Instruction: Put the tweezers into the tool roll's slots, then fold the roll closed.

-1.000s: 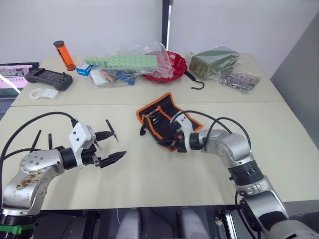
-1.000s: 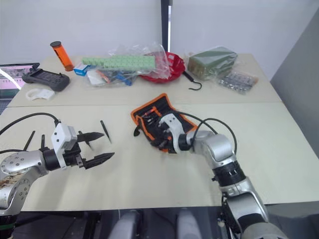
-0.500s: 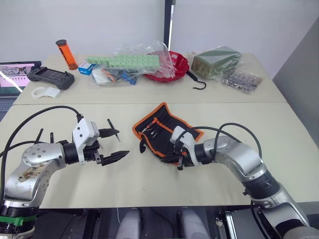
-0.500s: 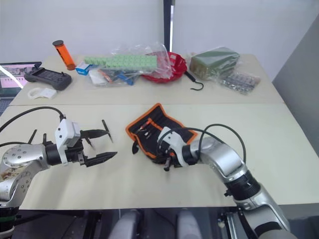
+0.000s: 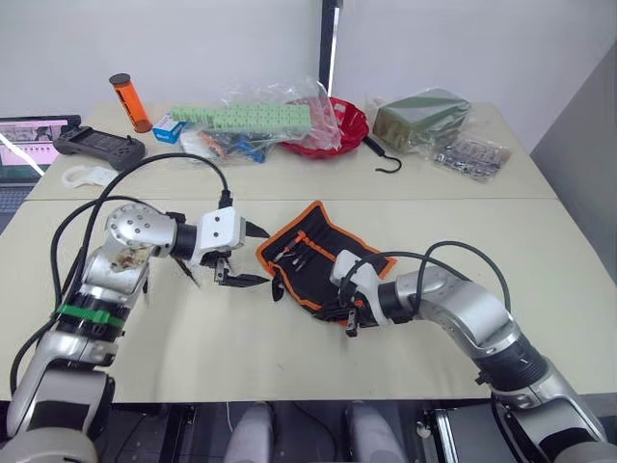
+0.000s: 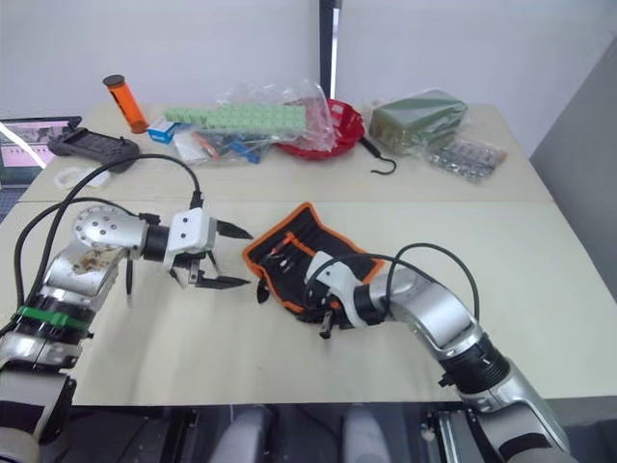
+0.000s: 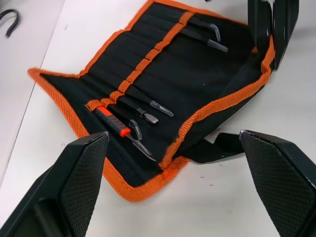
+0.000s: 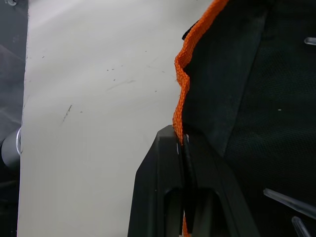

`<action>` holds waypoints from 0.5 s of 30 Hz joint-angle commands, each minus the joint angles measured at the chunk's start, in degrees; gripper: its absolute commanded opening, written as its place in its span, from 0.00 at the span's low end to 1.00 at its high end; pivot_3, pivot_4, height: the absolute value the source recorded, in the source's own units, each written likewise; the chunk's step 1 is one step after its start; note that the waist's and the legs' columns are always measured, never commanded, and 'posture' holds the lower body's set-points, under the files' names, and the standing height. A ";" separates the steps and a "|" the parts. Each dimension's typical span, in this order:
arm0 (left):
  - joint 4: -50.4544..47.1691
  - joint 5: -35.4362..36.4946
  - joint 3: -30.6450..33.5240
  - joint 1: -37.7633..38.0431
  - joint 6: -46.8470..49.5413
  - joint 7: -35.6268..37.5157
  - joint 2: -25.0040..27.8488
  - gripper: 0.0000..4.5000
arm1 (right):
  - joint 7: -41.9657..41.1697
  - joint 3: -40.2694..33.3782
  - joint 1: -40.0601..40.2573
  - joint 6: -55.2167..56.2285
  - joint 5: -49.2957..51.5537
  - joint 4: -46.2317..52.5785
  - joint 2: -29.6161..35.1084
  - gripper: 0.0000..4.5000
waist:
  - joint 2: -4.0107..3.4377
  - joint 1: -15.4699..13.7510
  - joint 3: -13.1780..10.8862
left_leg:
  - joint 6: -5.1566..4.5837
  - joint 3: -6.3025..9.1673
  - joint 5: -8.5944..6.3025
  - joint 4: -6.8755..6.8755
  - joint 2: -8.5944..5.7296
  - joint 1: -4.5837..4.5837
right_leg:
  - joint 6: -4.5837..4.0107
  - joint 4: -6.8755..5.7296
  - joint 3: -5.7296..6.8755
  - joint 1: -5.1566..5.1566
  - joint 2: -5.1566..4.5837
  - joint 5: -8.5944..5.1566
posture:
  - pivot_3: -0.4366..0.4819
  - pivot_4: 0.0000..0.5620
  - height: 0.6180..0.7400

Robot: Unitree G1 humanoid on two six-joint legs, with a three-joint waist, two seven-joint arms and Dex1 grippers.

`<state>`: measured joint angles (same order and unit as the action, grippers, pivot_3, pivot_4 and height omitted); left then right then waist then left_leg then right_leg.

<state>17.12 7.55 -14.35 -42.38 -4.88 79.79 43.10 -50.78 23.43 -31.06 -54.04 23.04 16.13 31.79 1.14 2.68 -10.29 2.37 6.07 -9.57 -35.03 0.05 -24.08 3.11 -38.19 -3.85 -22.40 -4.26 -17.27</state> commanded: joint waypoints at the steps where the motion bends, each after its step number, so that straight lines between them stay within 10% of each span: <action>1: 5.91 -2.79 -2.30 -4.24 -7.84 3.07 -2.61 1.00 | 1.67 -2.44 0.00 -0.82 0.68 1.94 -0.77 0.00 | 0.00 -0.15 0.00 | 0.00 0.00 0.00 0.00 -0.01 0.00 | 0.00 -0.02 0.00 0.01 -0.01 0.00 | 0.48 0.27 1.00; 5: 13.15 -7.14 -5.03 -7.39 -17.05 4.68 -4.37 1.00 | 2.30 -2.87 0.23 -1.51 0.96 2.40 -0.76 0.00 | 0.00 -0.10 0.00 | 0.00 0.02 0.00 -0.17 -0.03 -0.09 | 0.03 -0.02 0.01 0.01 -0.01 0.00 | 0.48 0.27 1.00; 15: 22.81 -9.30 -5.89 -12.00 -24.80 6.10 -8.86 0.30 | 3.34 -4.94 1.64 -2.85 2.89 4.52 -0.44 0.00 | 0.00 -0.16 0.00 | -0.01 0.10 0.00 -0.26 -0.08 -0.13 | 0.08 -0.08 0.03 0.02 -0.03 0.00 | 0.48 0.27 1.00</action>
<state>39.78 -2.21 -21.20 -52.61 -28.71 85.76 34.17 -47.32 20.76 -29.60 -56.67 24.11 18.25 31.32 1.14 2.52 -10.29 2.36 6.19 -9.56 -35.29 -0.04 -24.21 3.19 -38.28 -3.81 -22.38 -4.30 -17.26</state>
